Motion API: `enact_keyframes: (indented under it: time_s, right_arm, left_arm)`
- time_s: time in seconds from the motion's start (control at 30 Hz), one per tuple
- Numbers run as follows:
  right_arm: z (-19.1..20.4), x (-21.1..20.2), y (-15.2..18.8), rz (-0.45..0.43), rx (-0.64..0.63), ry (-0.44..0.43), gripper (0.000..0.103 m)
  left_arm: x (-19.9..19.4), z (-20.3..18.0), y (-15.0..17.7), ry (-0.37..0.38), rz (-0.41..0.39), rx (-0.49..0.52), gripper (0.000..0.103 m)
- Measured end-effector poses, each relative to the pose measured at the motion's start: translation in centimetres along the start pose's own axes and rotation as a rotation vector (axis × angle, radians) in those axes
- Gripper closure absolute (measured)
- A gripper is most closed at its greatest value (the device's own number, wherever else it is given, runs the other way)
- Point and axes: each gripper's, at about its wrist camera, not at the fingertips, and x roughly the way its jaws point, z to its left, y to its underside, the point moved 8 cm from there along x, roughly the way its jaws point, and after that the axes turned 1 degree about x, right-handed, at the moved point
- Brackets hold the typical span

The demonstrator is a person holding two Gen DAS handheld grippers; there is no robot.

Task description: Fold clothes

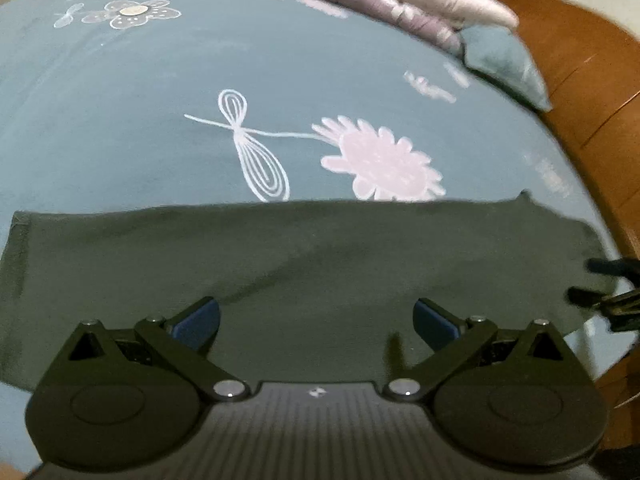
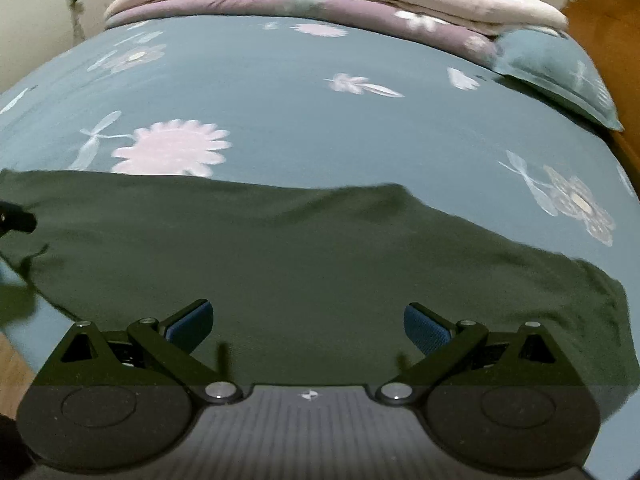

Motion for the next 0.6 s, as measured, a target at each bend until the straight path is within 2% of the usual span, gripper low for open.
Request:
enact_keyframes:
  time_s: [0.17,0.47,0.6]
  right_arm:
    - [4.2,0.6,-1.4,0.007,-0.038,-0.034,0.0]
    - [9.6,3.3,-2.0,0.066,0.039,-0.2,0.0]
    - [10.3,4.6,-1.3,0.117,0.049,-0.195,0.0]
  left_arm:
    - [-0.6,1.8,-0.5,-0.024,-0.002,0.011,0.001]
    - [-2.0,5.1,-0.5,-0.088,-0.005,0.018,0.001]
    - [-2.5,5.7,-1.0,-0.092,-0.023,0.024,0.001]
